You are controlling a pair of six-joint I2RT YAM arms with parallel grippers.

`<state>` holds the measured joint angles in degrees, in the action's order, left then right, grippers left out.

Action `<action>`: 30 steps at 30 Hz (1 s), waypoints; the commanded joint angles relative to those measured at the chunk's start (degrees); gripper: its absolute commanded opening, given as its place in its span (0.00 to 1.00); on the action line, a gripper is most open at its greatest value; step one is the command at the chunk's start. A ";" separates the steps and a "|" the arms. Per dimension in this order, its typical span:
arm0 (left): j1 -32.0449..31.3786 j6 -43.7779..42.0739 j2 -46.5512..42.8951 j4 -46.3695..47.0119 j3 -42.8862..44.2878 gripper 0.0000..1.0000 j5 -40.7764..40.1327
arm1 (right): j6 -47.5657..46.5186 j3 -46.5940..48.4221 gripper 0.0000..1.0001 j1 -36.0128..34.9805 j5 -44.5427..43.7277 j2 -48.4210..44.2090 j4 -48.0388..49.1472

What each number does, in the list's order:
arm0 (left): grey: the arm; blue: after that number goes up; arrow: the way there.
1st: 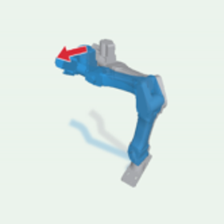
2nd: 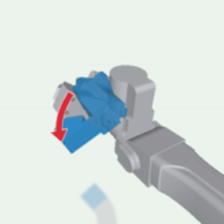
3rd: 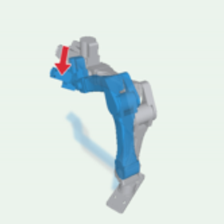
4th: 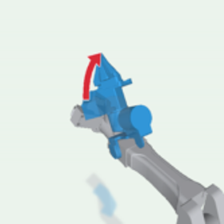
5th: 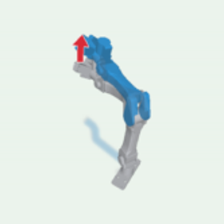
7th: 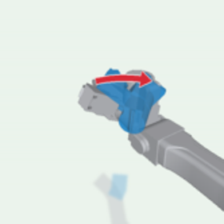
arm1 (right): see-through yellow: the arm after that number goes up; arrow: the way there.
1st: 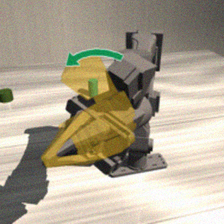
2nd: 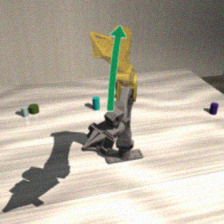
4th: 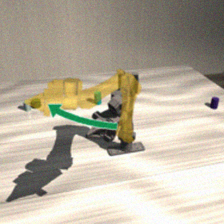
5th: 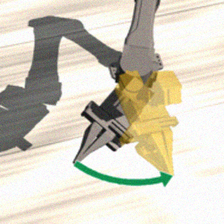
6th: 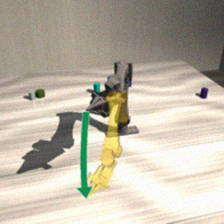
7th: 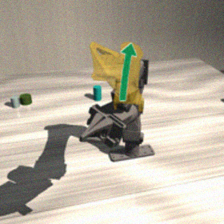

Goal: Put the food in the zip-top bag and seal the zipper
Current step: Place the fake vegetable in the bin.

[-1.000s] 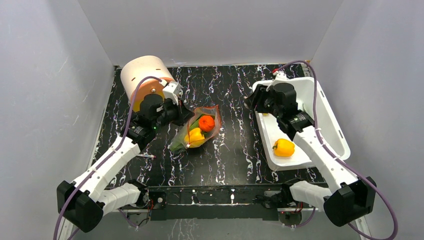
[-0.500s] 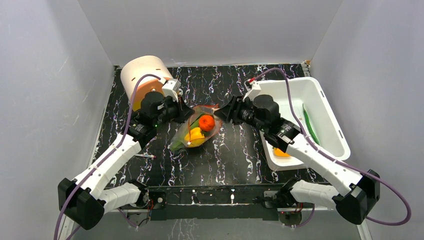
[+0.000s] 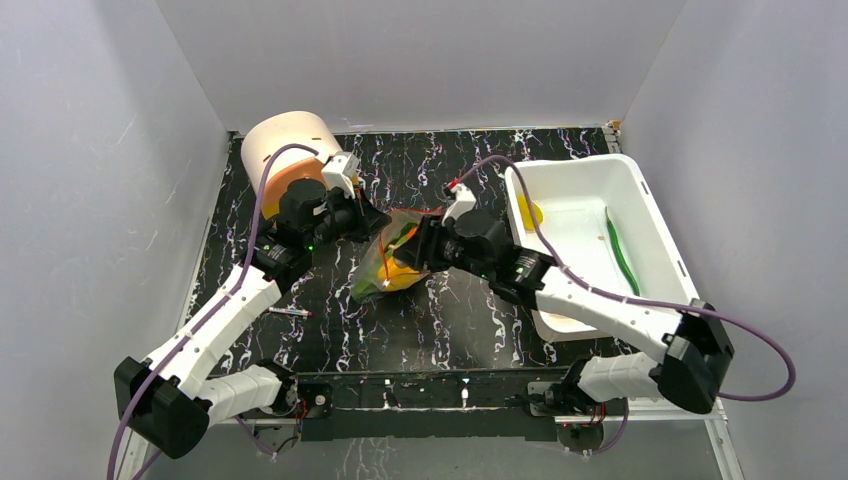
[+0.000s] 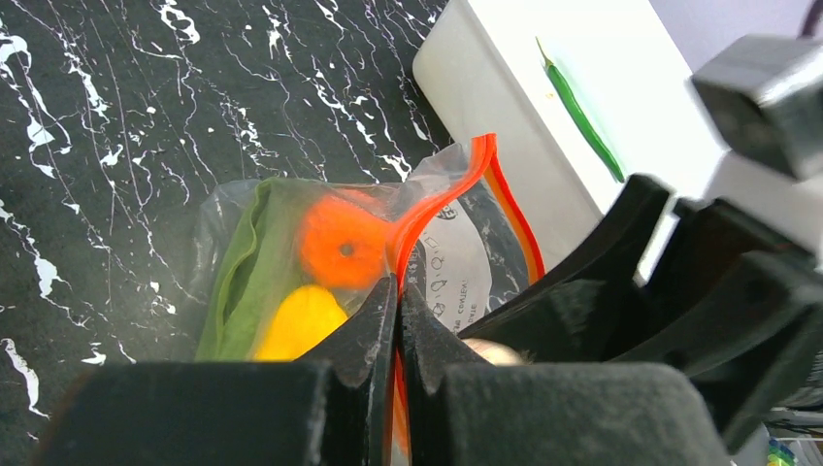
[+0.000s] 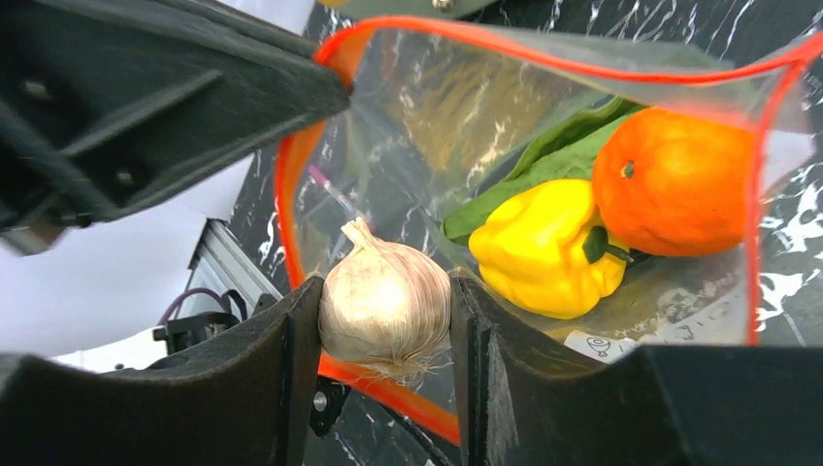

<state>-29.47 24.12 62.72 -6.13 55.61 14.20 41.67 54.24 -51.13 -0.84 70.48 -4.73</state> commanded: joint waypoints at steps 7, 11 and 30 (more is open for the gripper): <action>-0.10 1.79 -2.27 1.75 1.77 0.00 0.30 | 0.08 5.38 0.65 -1.59 1.67 7.98 6.43; -0.10 1.05 -2.50 1.18 1.50 0.00 -0.82 | -1.77 5.51 0.80 -1.53 -1.99 5.63 3.79; -0.14 -7.42 -5.21 -2.31 -1.45 0.00 -5.43 | -20.75 13.26 0.81 -0.54 -14.79 -3.70 -17.33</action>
<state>-29.47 20.91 60.20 -8.08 54.92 10.52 27.62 62.63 -52.45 -7.53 69.01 -16.86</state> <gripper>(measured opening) 0.010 0.808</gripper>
